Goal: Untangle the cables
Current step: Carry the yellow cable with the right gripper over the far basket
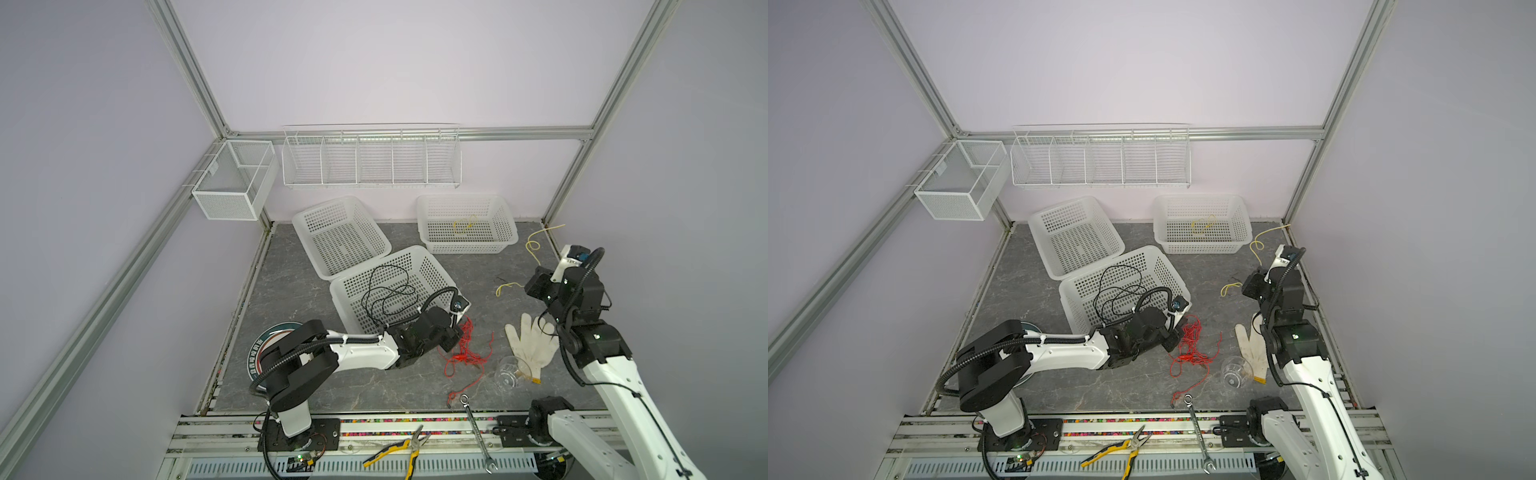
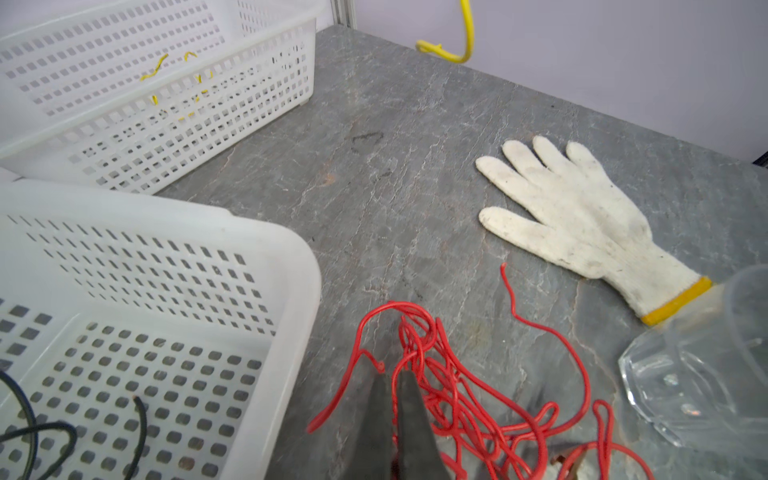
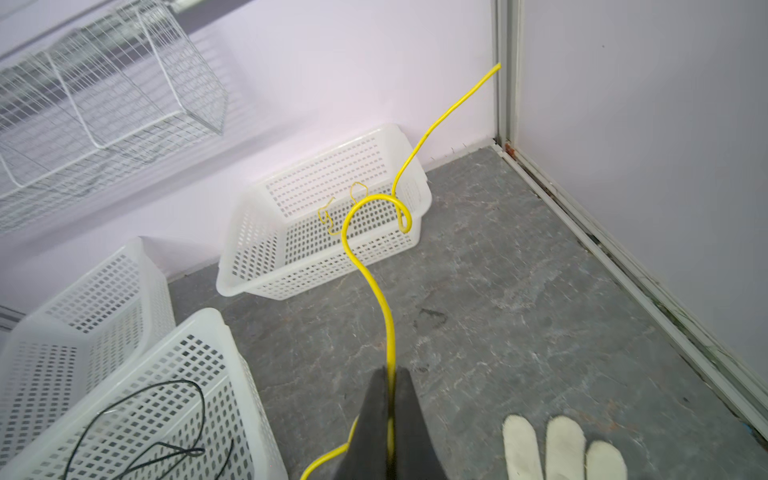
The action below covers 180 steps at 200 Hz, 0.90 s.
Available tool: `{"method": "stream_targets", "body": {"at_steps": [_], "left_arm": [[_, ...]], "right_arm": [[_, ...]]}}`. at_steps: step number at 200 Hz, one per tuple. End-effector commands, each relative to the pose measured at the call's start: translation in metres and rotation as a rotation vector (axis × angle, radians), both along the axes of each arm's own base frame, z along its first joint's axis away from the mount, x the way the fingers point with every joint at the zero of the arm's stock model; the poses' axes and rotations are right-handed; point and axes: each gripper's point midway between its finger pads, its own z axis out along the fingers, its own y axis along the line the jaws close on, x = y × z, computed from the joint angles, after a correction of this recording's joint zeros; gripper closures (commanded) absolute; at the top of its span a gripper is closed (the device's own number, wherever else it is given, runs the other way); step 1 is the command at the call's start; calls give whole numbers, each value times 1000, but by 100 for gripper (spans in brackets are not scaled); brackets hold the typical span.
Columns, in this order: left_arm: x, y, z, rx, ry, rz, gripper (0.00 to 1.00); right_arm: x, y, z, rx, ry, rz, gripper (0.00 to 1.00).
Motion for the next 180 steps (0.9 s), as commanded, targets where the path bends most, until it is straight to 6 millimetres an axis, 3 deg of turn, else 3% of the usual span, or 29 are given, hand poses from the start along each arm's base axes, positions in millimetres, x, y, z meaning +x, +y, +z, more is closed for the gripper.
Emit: {"method": "stream_targets", "body": {"at_steps": [1,20,44,48,54,77,81,116,180], "left_arm": [[-2,-9,28,-63,-33,-35,76],[-6,-6,36,-83,-39,-51,40],[-7,7,49,-104,-60,-28,16],[-7,10,53,-113,-67,-22,15],[-7,15,57,-121,-76,-12,13],[-12,32,76,-158,-116,-13,11],[-13,35,78,-161,-122,-14,11],[-19,60,101,-198,-167,-1,11],[-10,109,101,-219,-196,117,10]], "right_arm": [[22,16,20,57,-107,68,94],[40,27,21,73,-127,96,93],[65,40,16,74,-127,119,93],[69,42,11,71,-118,122,93],[77,46,24,70,-144,129,94],[103,55,20,40,-139,134,93],[106,67,20,37,-140,160,93],[147,86,18,25,-171,163,93],[252,111,-17,43,-161,118,93]]}}
